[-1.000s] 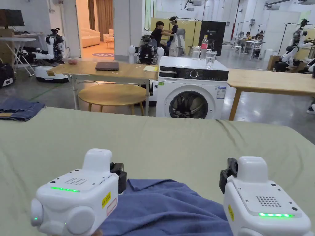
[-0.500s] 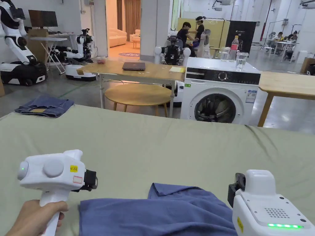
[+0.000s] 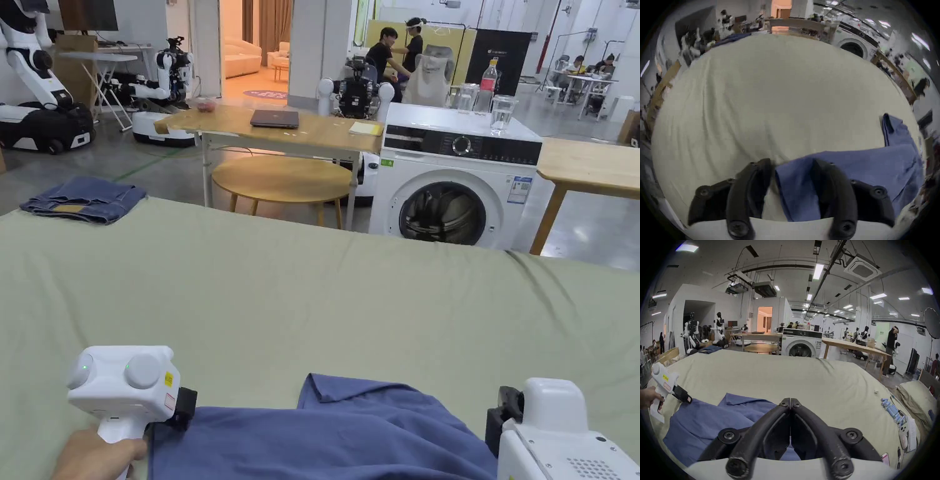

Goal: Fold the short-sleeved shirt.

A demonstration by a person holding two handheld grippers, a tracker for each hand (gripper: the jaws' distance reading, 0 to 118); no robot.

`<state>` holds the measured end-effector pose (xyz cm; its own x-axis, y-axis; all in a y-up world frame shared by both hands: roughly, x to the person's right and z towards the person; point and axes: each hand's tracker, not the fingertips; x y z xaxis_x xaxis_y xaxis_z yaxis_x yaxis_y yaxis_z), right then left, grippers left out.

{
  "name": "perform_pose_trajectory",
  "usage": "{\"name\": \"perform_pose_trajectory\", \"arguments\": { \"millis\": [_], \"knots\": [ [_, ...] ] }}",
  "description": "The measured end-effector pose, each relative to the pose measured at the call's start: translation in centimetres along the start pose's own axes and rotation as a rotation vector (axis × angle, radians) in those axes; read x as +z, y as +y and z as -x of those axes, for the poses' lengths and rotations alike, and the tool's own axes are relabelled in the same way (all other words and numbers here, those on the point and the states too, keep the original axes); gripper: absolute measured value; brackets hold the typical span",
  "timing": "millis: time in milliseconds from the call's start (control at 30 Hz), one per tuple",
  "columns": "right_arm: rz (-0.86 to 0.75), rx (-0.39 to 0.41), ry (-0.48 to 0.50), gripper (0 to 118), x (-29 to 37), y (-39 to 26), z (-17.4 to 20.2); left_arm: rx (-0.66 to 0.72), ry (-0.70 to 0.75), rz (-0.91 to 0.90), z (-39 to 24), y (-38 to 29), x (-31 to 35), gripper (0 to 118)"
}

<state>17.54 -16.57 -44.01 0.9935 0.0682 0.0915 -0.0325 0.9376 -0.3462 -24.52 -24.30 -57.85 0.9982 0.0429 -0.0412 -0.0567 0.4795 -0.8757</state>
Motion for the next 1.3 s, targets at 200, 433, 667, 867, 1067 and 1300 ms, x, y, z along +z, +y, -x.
{"name": "perform_pose_trajectory", "arguments": {
  "millis": [200, 433, 667, 867, 1067, 1300],
  "knots": [
    [0.114, -0.026, 0.057, 0, -4.3, 1.4, -1.1, -0.128, -0.002, -0.035, -1.5, -0.8, 0.0, 0],
    [0.391, 0.055, 0.133, 31, -13.7, 3.9, -1.4, -0.043, -0.084, -0.145, 0.8, -1.8, 2.8, 0],
    [0.628, 0.061, 0.235, 64, -20.9, 2.6, 0.4, -0.012, -0.128, -0.188, 1.2, -3.7, 5.2, 0],
    [0.761, 0.108, 0.251, 64, -22.9, -0.2, 2.7, 0.001, -0.144, -0.171, 1.6, -4.5, 4.8, 0],
    [0.701, 0.055, 0.262, 0, -21.3, 0.2, 2.8, -0.015, -0.142, -0.169, 0.9, -4.8, 5.2, 0],
    [0.461, 0.079, 0.175, 0, -15.8, 3.4, 1.0, -0.025, -0.161, -0.271, 1.6, -3.9, 8.8, 0]
  ]
}}
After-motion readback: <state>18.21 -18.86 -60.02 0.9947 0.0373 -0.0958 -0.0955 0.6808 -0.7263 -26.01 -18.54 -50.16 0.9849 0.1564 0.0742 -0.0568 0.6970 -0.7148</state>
